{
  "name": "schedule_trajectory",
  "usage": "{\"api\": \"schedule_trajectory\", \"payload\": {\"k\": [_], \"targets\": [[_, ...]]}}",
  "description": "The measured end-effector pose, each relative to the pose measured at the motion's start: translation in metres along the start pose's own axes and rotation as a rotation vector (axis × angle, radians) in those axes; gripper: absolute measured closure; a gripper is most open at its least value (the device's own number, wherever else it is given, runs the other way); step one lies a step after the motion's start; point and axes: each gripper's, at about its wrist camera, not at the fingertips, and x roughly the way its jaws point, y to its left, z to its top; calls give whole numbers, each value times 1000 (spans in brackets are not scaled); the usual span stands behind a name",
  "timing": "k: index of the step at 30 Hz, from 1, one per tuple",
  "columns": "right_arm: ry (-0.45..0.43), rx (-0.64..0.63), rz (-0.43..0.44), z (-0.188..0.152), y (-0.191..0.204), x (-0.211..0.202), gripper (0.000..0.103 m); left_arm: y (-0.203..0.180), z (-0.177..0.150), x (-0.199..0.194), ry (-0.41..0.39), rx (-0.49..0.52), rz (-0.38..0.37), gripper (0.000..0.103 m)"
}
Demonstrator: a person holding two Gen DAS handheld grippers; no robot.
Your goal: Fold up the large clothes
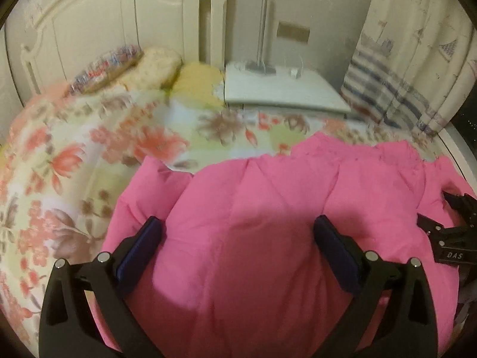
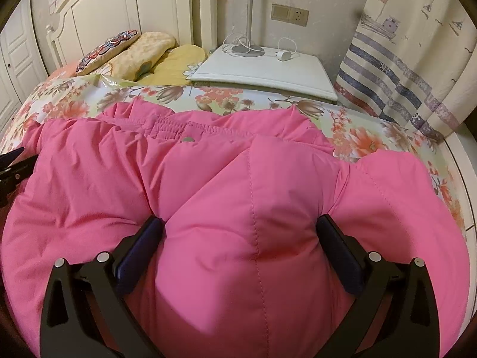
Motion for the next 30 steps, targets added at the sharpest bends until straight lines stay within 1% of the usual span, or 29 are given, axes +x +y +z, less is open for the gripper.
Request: {"api": "schedule_trajectory", "payload": {"k": [1, 3, 7, 12, 15, 19, 23, 25, 27, 28, 29, 30], "targets": [[-3, 0, 0, -1, 0, 0, 4, 0, -2, -8, -35, 2, -17, 2], [-5, 0, 1, -1, 0, 0, 4, 2, -2, -13, -53, -6, -41, 2], [-4, 5, 8, 0, 1, 1, 4, 10, 1, 3, 5, -43, -49, 2], [0, 5, 8, 1, 2, 3, 4, 6, -2, 9, 13, -28, -23, 2], [8, 3, 3, 3, 3, 5, 4, 10, -2, 20, 33, -37, -34, 2], [20, 0, 1, 6, 6, 8, 4, 22, -3, 32, 60, -70, -95, 2], [19, 12, 14, 5, 4, 8, 4, 26, 2, 39, 82, -90, -129, 2], [17, 12, 17, 5, 4, 7, 4, 30, 1, 39, 83, -105, -170, 2], [10, 8, 16, 5, 5, 6, 4, 37, 1, 37, 98, -148, -209, 2], [10, 9, 22, 4, 4, 6, 4, 40, 1, 33, 105, -174, -205, 2], [13, 9, 32, 5, 2, 6, 4, 43, 0, 27, 109, -200, -179, 6], [25, 13, 53, 6, -1, 5, 4, 44, -3, 13, 104, -231, -136, 10]]}}
